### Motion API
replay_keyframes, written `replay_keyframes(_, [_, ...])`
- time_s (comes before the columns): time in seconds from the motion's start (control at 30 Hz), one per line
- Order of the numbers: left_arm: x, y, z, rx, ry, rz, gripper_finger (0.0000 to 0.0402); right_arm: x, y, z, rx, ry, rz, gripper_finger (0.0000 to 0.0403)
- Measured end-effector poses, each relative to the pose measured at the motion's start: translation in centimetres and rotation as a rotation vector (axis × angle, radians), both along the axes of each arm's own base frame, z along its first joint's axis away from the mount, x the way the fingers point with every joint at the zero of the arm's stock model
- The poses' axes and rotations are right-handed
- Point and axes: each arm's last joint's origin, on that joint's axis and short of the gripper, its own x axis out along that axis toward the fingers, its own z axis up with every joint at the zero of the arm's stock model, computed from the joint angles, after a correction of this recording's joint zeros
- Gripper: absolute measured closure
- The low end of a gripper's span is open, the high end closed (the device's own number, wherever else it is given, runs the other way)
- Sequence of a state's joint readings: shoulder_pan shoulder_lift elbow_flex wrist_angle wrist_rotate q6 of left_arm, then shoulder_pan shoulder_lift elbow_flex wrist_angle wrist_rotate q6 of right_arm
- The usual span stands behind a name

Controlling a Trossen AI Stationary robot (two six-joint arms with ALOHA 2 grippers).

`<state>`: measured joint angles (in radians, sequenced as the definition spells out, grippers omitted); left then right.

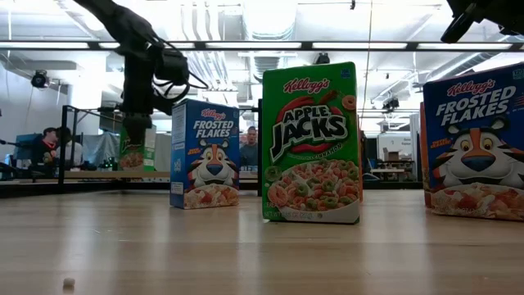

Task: Stack cereal on shelf
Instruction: Put the top left green cereal box on the shelf

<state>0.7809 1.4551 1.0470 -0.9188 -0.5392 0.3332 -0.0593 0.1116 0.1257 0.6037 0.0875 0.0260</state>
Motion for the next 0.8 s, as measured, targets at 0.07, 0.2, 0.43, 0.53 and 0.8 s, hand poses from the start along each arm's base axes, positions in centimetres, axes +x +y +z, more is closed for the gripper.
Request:
replay_keyframes(0.07, [-0.1,0.2,0.0,0.001,0.001,0.005,0.0401,0.0,0.0,0.0,0.0,0.0,0.0,0.0394])
replay_keyframes(0.2, [-0.2,0.2,0.0,0.001,0.001,0.008,0.0401,0.0,0.0,0.0,0.0,0.0,0.0,0.0394])
replay_keyframes(0.43, [-0.5,-0.1,-1.0,-0.02,0.017,0.008,0.0401,0.0,0.0,0.0,0.0,0.0,-0.001,0.0394])
replay_keyframes(0.53, [-0.8,-0.1,-1.7,-0.025,0.025,0.013,0.0401,0.0,0.0,0.0,0.0,0.0,0.0,0.0394])
replay_keyframes(0.8, [-0.6,0.2,-1.9,0.01,-0.008,0.013,0.0401,0.0,0.0,0.0,0.0,0.0,-0.001,0.0394])
